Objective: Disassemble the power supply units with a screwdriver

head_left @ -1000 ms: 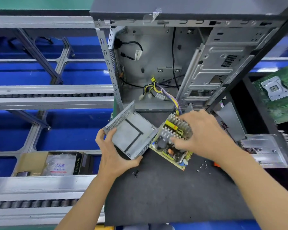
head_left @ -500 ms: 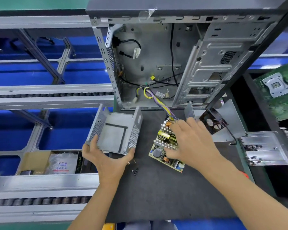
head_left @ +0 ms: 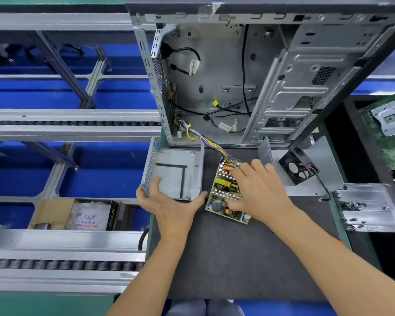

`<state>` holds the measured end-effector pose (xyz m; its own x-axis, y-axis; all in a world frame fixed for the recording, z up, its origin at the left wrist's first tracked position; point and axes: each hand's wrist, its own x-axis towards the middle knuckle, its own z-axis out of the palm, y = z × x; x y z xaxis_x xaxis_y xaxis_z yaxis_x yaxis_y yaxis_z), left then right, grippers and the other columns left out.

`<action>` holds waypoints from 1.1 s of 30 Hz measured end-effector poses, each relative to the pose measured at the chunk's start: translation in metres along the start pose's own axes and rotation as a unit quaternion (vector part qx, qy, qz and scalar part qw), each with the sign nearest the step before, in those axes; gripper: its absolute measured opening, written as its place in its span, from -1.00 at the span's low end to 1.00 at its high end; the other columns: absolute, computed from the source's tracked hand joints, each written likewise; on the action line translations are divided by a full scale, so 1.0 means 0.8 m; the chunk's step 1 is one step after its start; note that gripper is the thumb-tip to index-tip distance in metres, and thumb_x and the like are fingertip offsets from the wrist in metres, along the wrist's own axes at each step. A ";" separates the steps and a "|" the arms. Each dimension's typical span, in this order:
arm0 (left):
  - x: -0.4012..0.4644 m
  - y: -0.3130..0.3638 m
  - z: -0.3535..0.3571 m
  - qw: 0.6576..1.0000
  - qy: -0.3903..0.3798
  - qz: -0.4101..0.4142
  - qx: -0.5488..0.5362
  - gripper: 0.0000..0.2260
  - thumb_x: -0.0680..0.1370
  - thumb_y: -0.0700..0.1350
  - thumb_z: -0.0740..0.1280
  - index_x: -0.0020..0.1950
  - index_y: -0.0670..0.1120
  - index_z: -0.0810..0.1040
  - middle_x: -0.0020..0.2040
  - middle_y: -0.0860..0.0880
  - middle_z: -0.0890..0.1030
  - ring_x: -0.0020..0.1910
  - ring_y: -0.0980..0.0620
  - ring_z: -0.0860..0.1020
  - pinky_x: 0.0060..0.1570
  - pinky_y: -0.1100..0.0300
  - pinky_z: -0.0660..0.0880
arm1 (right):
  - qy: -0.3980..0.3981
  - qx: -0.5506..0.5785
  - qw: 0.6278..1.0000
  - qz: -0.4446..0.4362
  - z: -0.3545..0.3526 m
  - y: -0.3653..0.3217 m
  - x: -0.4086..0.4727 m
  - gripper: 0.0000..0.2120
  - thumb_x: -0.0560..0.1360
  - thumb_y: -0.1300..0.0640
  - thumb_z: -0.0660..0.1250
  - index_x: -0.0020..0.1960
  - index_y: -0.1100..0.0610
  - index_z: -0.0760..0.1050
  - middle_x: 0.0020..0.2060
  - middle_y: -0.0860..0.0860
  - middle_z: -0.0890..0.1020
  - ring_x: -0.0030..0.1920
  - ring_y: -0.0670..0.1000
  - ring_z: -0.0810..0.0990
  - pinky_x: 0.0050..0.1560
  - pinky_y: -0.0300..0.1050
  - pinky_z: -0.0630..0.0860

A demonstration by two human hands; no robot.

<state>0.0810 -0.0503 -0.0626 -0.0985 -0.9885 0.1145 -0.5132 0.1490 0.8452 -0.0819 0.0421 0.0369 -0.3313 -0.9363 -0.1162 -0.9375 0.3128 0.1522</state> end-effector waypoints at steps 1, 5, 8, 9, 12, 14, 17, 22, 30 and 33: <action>0.000 0.001 0.000 1.000 -0.002 -0.009 0.013 0.07 0.02 0.29 0.64 0.40 0.08 0.21 0.40 -0.06 0.06 0.33 -0.04 0.13 0.31 0.51 0.01 | 0.003 -0.001 1.000 -0.001 0.002 0.000 0.000 -0.39 0.20 -0.31 0.46 0.03 0.14 0.59 -0.17 0.02 0.57 -0.10 0.13 0.48 -0.16 0.02 0.38; -0.005 0.000 0.000 0.999 -0.017 -0.027 0.032 0.09 0.02 0.38 0.58 0.43 0.14 0.17 0.42 0.05 0.03 0.35 -0.03 0.11 0.35 0.17 0.19 | -0.003 -0.006 1.000 -0.002 0.012 0.004 0.004 -0.38 0.19 -0.31 0.46 0.05 0.13 0.60 -0.16 0.04 0.57 -0.10 0.15 0.48 -0.16 0.03 0.38; -0.003 -0.005 -0.002 0.999 -0.032 -0.023 0.014 0.05 0.06 0.31 0.63 0.42 0.18 0.16 0.39 0.11 0.09 0.38 -0.04 0.13 0.33 0.11 0.22 | -0.013 -0.003 1.000 0.003 0.017 0.006 0.009 -0.35 0.27 -0.33 0.41 0.16 0.11 0.56 -0.10 0.06 0.55 -0.01 0.16 0.45 -0.08 0.03 0.35; -0.001 -0.009 -0.005 0.999 -0.034 -0.014 0.003 0.02 0.11 0.25 0.65 0.42 0.19 0.16 0.38 0.13 0.11 0.40 -0.04 0.14 0.35 0.10 0.22 | -0.015 0.000 1.000 0.008 0.018 0.007 0.011 -0.34 0.29 -0.34 0.39 0.20 0.10 0.54 -0.06 0.06 0.54 0.02 0.16 0.43 -0.05 0.03 0.34; 0.004 -0.025 -0.018 0.998 -0.019 0.018 -0.053 -0.17 0.38 -0.04 0.61 0.45 0.18 0.15 0.36 0.11 0.21 0.42 -0.05 0.27 0.44 -0.07 0.31 | -0.037 0.009 0.999 0.023 0.022 0.009 0.017 -0.32 0.37 -0.36 0.29 0.36 0.01 0.41 0.05 0.03 0.49 0.10 0.14 0.37 0.04 0.00 0.30; 0.012 -0.030 -0.027 0.997 -0.012 -0.001 -0.076 -0.27 0.51 -0.20 0.49 0.48 0.21 0.13 0.30 0.09 0.31 0.32 0.02 0.40 0.38 -0.04 0.40 | -0.053 0.016 0.998 0.031 0.022 0.010 0.019 -0.31 0.39 -0.38 0.27 0.39 -0.02 0.37 0.09 0.02 0.47 0.13 0.13 0.35 0.08 -0.01 0.29; 0.031 -0.035 -0.033 0.999 -0.032 -0.024 -0.037 -0.43 0.57 -0.21 0.40 0.47 0.14 0.25 0.10 0.20 0.39 0.06 0.14 0.48 0.16 0.14 0.48 | -0.071 0.020 0.996 0.057 0.015 0.007 0.016 -0.22 0.36 -0.46 0.27 0.41 -0.02 0.31 0.14 0.03 0.43 0.14 0.14 0.32 0.11 0.00 0.28; 0.046 -0.040 -0.036 0.999 -0.049 -0.011 0.016 -0.67 0.61 -0.22 0.33 0.33 0.05 0.46 -0.01 0.15 0.37 -0.06 0.15 0.46 -0.04 0.22 0.44 | 0.197 0.133 0.969 0.059 -0.005 -0.045 0.004 -0.72 0.37 -0.05 0.51 -0.14 0.11 0.51 -0.24 0.04 0.49 -0.19 0.12 0.49 -0.21 -0.05 0.41; 0.046 -0.036 -0.046 0.998 -0.064 -0.008 0.023 -0.72 0.61 -0.21 0.31 0.29 0.03 0.47 0.00 0.11 0.41 -0.09 0.11 0.51 -0.07 0.15 0.52 | 0.072 0.151 0.983 0.080 0.052 -0.160 0.006 -0.56 -0.03 0.16 0.73 -0.29 0.13 0.55 -0.43 0.01 0.52 -0.57 -0.02 0.51 -0.64 -0.23 0.35; 0.046 -0.036 -0.048 0.998 -0.066 0.003 0.016 -0.73 0.61 -0.23 0.32 0.30 -0.03 0.48 0.00 0.06 0.44 -0.10 0.03 0.51 -0.04 0.07 0.55 | 0.090 0.203 0.969 0.111 0.064 -0.171 0.017 -0.64 0.14 0.09 0.71 -0.27 0.17 0.56 -0.40 0.05 0.54 -0.50 0.04 0.57 -0.61 -0.18 0.43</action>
<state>0.1246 -0.0922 -0.0625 -0.2119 -0.9760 0.0491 -0.5383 0.1585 0.8277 0.0365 -0.0057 -0.0358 -0.5398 -0.8401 0.0530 -0.8218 0.5123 -0.2492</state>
